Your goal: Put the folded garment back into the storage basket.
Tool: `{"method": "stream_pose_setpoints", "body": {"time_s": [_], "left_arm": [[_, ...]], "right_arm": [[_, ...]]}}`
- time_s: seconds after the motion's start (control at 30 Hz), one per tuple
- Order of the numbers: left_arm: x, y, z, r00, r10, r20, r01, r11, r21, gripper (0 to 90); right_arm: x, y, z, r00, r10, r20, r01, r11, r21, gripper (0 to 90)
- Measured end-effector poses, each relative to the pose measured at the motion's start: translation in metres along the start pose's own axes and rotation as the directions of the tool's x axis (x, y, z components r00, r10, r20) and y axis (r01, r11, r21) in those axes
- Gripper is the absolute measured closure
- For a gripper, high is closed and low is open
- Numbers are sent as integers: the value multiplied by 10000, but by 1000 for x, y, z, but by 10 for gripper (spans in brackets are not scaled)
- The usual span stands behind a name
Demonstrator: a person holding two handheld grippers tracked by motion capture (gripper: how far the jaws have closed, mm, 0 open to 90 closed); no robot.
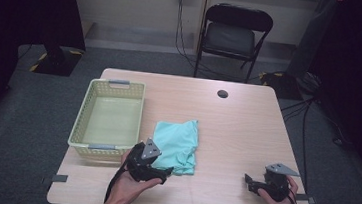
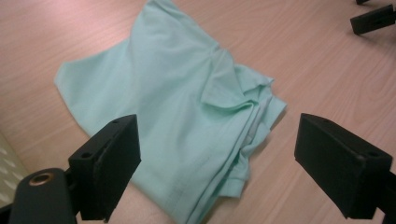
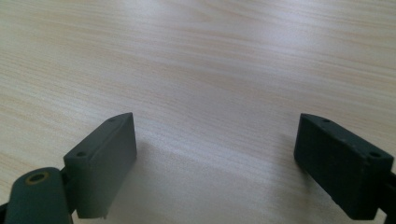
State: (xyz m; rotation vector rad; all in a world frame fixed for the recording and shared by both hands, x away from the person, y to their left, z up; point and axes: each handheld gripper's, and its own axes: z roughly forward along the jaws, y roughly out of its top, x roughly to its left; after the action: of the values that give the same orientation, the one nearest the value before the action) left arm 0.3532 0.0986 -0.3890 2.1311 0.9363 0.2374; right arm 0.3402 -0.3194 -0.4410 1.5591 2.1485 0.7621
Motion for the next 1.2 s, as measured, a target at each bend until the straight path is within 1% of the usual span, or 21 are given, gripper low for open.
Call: {"method": "stream_pose_setpoints", "body": {"time_s": [0.03,0.1,0.13,0.23,0.3,0.33,0.37,0.43,0.5,0.53,0.6,0.67,0.7,0.73,0.77,0.83,0.9,0.97,1.07,1.17,1.2], "left_arm": [[0,3,0,10000,-49,28,50,10000,-53,139],[-3,8,0,9996,201,-205,-202,9998,-83,144],[-4,10,0,9993,290,-220,-292,9995,-75,154],[-5,17,2,9984,432,-369,-435,9990,-72,162],[-5,21,4,9987,335,-394,-342,9993,-164,165],[-4,23,5,9985,351,-427,-358,9992,-161,166],[-3,25,7,9989,279,-379,-284,9995,-136,166],[-3,27,10,9971,270,-706,-292,9991,-303,182],[-1,32,15,9986,181,-506,-193,9995,-240,184],[-1,35,17,9986,143,-500,-157,9995,-267,176],[-1,38,20,9984,224,-520,-243,9991,-356,171],[0,42,24,9986,295,-446,-307,9991,-280,169],[1,44,25,9986,232,-465,-245,9993,-273,166],[2,45,27,9991,182,-382,-192,9995,-267,158],[3,47,27,9992,235,-311,-242,9995,-213,149],[5,51,30,9997,138,-201,-143,9996,-238,128],[6,56,31,9990,241,-379,-250,9994,-235,139],[9,62,33,9991,254,-334,-262,9994,-236,140],[13,69,36,9992,122,-372,-135,9993,-340,157],[16,71,43,9981,196,-588,-213,9994,-286,163],[18,71,46,9986,151,-513,-162,9997,-203,165]], "right_arm": [[0,0,0,10000,-1,3,1,10000,1,122],[0,0,0,10000,0,6,0,10000,1,122],[0,0,0,10000,1,8,-1,10000,1,122],[0,0,0,10000,2,14,-2,10000,5,120],[0,0,0,10000,1,11,-1,10000,3,120],[0,0,0,10000,0,11,0,10000,5,120],[0,0,0,10000,0,11,0,10000,4,120],[0,0,0,10000,-2,11,2,10000,4,120],[0,0,0,10000,-10,5,10,10000,6,119],[0,0,0,10000,-13,3,13,10000,6,119],[0,0,0,10000,-14,3,14,10000,5,119],[0,0,0,10000,-14,3,14,10000,5,119],[0,0,0,10000,-13,3,13,10000,7,119],[0,0,0,10000,-14,5,14,10000,5,119],[0,0,0,10000,-13,4,13,10000,5,119],[0,0,0,10000,-12,3,12,10000,6,119],[0,0,0,10000,-12,3,12,10000,5,119],[0,0,0,10000,-10,3,10,10000,6,119],[0,0,0,10000,-10,3,10,10000,6,119],[0,0,0,10000,-11,3,11,10000,5,119],[0,0,0,10000,-12,2,12,10000,6,119]]}}
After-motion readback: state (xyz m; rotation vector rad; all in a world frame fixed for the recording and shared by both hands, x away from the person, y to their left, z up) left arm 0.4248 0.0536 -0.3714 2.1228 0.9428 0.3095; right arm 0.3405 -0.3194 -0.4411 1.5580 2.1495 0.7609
